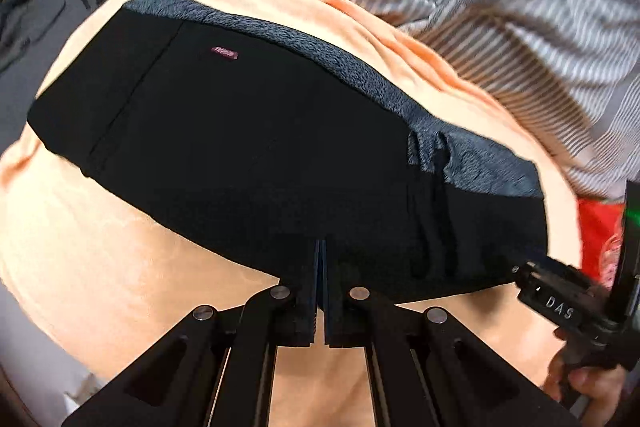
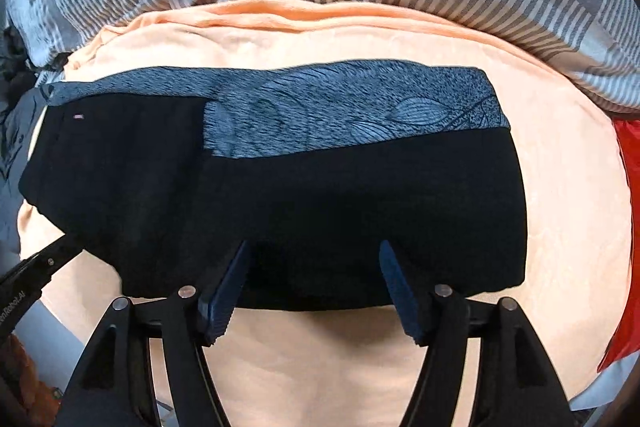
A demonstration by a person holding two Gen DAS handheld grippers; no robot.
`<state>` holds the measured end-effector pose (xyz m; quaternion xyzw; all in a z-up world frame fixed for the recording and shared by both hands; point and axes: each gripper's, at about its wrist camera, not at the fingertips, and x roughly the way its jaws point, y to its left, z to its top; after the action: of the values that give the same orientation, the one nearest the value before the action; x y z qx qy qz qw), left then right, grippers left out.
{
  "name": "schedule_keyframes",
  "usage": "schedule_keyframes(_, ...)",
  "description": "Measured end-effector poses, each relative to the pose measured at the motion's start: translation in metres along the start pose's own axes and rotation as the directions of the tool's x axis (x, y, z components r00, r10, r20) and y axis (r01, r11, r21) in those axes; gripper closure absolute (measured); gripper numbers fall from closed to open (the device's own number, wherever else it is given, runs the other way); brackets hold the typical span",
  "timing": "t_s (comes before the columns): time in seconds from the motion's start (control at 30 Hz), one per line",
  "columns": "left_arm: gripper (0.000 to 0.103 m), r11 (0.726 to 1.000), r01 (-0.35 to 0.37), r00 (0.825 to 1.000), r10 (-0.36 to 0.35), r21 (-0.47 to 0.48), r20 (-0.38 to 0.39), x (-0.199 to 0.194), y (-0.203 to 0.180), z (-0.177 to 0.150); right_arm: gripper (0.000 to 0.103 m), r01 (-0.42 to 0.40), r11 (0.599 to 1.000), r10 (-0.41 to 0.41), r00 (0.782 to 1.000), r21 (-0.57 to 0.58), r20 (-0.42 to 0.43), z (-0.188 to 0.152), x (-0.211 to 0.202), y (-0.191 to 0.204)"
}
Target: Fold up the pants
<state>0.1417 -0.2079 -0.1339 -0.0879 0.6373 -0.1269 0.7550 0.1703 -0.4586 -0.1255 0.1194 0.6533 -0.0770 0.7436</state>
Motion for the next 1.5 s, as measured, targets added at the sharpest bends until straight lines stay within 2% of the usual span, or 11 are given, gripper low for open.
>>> schedule_keyframes(0.2,0.101,0.992,0.084,0.995,-0.088,-0.099,-0.039,0.001,0.038,0.000,0.032,-0.020,0.998,0.023,0.999,-0.059,0.043,-0.006,-0.017,0.029)
schedule_keyframes(0.5,0.100,0.986,0.050,0.999,-0.050,-0.160,0.002,-0.001,0.079,0.002,0.032,-0.046,0.991,0.048,0.999,-0.123,0.017,-0.016,-0.012,0.070)
schedule_keyframes(0.53,0.090,0.986,0.041,0.999,-0.042,-0.162,-0.001,-0.001,0.082,0.003,0.032,-0.048,0.991,0.050,0.999,-0.126,0.014,-0.017,-0.012,0.074)
schedule_keyframes(0.57,0.036,0.985,0.032,0.999,-0.034,-0.168,-0.005,-0.001,0.086,0.003,0.032,-0.049,0.990,0.051,0.999,-0.130,0.012,-0.017,-0.011,0.078)
schedule_keyframes(0.6,0.003,0.983,0.024,1.000,-0.025,-0.182,0.000,-0.003,0.090,0.003,0.032,-0.050,0.989,0.052,0.999,-0.137,0.008,-0.017,-0.010,0.081)
schedule_keyframes(0.63,0.003,0.981,0.032,0.999,-0.026,-0.192,0.032,-0.008,0.093,0.003,0.032,-0.049,0.989,0.051,0.999,-0.142,0.006,-0.017,-0.010,0.084)
schedule_keyframes(0.9,0.002,0.970,0.076,0.996,-0.064,-0.230,0.055,-0.014,0.112,0.011,0.032,-0.061,0.984,0.063,0.998,-0.165,0.007,-0.014,-0.013,0.102)
schedule_keyframes(1.0,0.002,0.939,0.156,0.984,-0.122,-0.307,0.129,-0.023,0.135,0.015,0.032,-0.070,0.983,0.072,0.997,-0.170,0.009,-0.013,-0.015,0.107)
schedule_keyframes(1.13,0.002,0.894,0.212,0.963,-0.121,-0.395,0.242,-0.033,0.163,0.022,0.032,-0.083,0.980,0.086,0.996,-0.180,0.010,-0.012,-0.017,0.113)
schedule_keyframes(1.37,0.002,0.869,0.224,0.969,-0.151,-0.440,0.195,-0.005,0.183,0.035,0.032,-0.100,0.975,0.102,0.995,-0.200,0.001,-0.013,-0.015,0.126)
schedule_keyframes(1.5,0.003,0.807,0.316,0.946,-0.227,-0.500,0.232,0.007,0.196,0.034,0.033,-0.114,0.969,0.118,0.993,-0.219,0.004,-0.013,-0.015,0.132)
